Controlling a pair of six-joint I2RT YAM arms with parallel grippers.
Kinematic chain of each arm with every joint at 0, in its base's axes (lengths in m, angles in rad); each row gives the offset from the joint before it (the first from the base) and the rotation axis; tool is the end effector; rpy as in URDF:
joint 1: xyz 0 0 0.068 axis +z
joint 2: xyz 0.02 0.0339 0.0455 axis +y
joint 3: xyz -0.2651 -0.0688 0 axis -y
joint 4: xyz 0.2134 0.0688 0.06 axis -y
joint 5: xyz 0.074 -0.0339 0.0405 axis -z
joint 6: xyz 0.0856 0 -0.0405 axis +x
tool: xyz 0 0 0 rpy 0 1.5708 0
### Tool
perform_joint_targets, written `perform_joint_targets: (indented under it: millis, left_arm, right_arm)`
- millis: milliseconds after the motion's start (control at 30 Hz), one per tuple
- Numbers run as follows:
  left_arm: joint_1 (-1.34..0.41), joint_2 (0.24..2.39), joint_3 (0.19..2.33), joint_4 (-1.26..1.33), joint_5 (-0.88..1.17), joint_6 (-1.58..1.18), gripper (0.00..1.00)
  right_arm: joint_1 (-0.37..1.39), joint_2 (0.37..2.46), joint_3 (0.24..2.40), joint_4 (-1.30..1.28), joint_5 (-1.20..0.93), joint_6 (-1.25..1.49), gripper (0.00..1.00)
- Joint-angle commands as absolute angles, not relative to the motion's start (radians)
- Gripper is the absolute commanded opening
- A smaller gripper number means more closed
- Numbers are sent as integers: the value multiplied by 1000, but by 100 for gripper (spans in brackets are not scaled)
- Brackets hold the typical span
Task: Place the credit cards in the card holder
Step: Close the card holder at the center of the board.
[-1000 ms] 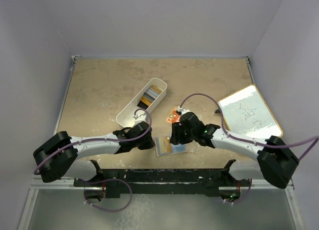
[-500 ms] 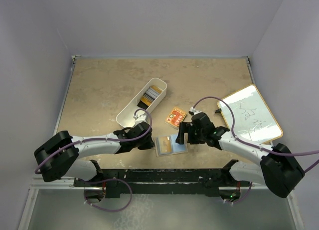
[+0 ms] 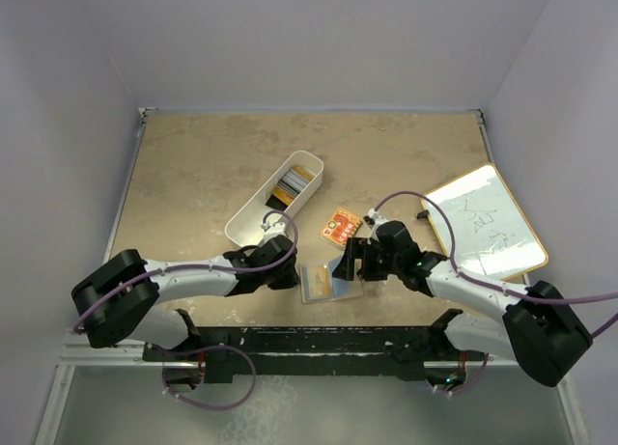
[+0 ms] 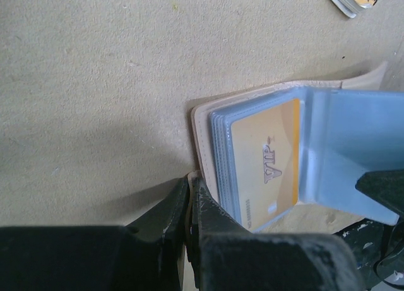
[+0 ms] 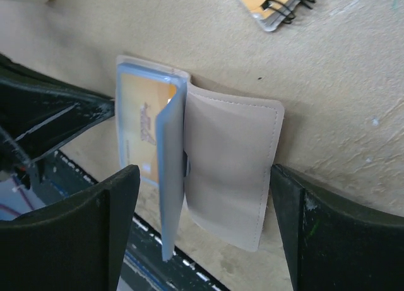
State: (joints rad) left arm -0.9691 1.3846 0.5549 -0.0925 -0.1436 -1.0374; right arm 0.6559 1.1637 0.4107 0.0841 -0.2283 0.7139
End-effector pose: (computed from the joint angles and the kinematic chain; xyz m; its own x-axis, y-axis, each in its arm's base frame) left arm 0.1545 -0.2034 0.1306 -0.8898 -0.2097 -0.4053 0.0015 0.8868 -0.4622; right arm 0.1746 0.1588 0.1572 -0.8526 0.1487 -0.5010 -0.2335 0.7492 0.6198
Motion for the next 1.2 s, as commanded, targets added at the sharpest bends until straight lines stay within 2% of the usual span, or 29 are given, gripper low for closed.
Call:
perform_joint_targets:
  millis: [0, 100, 300, 500, 633, 767, 933, 1167]
  left_arm:
    - [-969, 1404, 592, -54, -143, -1015, 0]
    - [-969, 1405, 596, -51, -144, -1015, 0]
    - [-969, 1405, 592, -39, -140, -1019, 0]
    - [-969, 1407, 586, -7, -127, -1037, 0]
    - [-969, 1412, 587, 4, -121, -1040, 0]
    - [-969, 1404, 595, -2, -119, -1041, 0]
    - [-969, 1367, 594, -23, -127, -1048, 1]
    - [-969, 1316, 573, -31, -117, -1056, 10]
  right_arm:
    - [662, 1093, 419, 169, -351, 771, 84]
    - [661, 1073, 457, 137, -376, 768, 83]
    - [662, 1073, 434, 256, -453, 838, 82]
    - [665, 1122, 370, 446, -529, 934, 77]
    - [685, 1164, 378, 467, -515, 929, 76]
    - [709, 1250, 388, 514, -527, 926, 71]
    - [712, 1339, 399, 498, -495, 882, 55]
    - [738, 1431, 457, 324, -375, 780, 29]
